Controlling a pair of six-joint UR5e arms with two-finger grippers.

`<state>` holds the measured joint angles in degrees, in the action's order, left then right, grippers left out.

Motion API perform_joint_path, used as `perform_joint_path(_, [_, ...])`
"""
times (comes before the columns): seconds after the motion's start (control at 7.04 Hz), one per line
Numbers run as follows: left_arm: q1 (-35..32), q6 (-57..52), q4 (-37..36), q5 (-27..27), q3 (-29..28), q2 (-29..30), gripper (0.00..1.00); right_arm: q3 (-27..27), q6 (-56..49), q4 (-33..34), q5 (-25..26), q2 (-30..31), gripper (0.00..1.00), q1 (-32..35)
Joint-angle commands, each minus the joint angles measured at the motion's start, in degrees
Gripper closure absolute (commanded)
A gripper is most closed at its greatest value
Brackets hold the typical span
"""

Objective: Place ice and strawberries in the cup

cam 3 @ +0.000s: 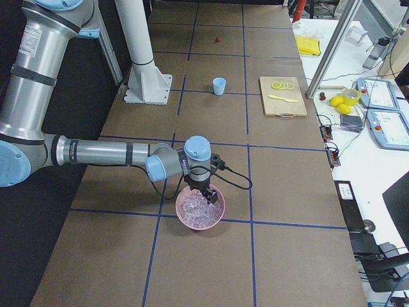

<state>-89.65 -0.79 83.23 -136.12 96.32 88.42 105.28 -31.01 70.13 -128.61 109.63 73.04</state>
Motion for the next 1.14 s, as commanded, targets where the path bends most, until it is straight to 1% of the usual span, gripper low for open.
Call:
perform_joint_path(0.0, [0.0,0.0,0.0,0.07,-0.08,0.0,0.0,-0.16,-4.05,0.1,0.55,0.84,0.04,-2.45])
perform_joint_path(0.14, [0.0,0.0,0.0,0.07,-0.08,0.0,0.0,-0.16,-5.63,0.1,1.6,1.28,0.04,-3.16])
perform_joint_path(0.57, [0.0,0.0,0.0,0.07,-0.08,0.0,0.0,-2.35,-10.9,-0.16,2.57,1.28,0.05,-3.25])
perform_joint_path(0.85, [0.0,0.0,0.0,0.07,-0.08,0.0,0.0,-2.36,-11.18,-0.25,2.57,1.02,0.06,-4.21])
perform_joint_path(0.99, [0.0,0.0,0.0,0.07,-0.08,0.0,0.0,-2.36,-11.18,-0.25,2.57,0.93,0.08,-4.57])
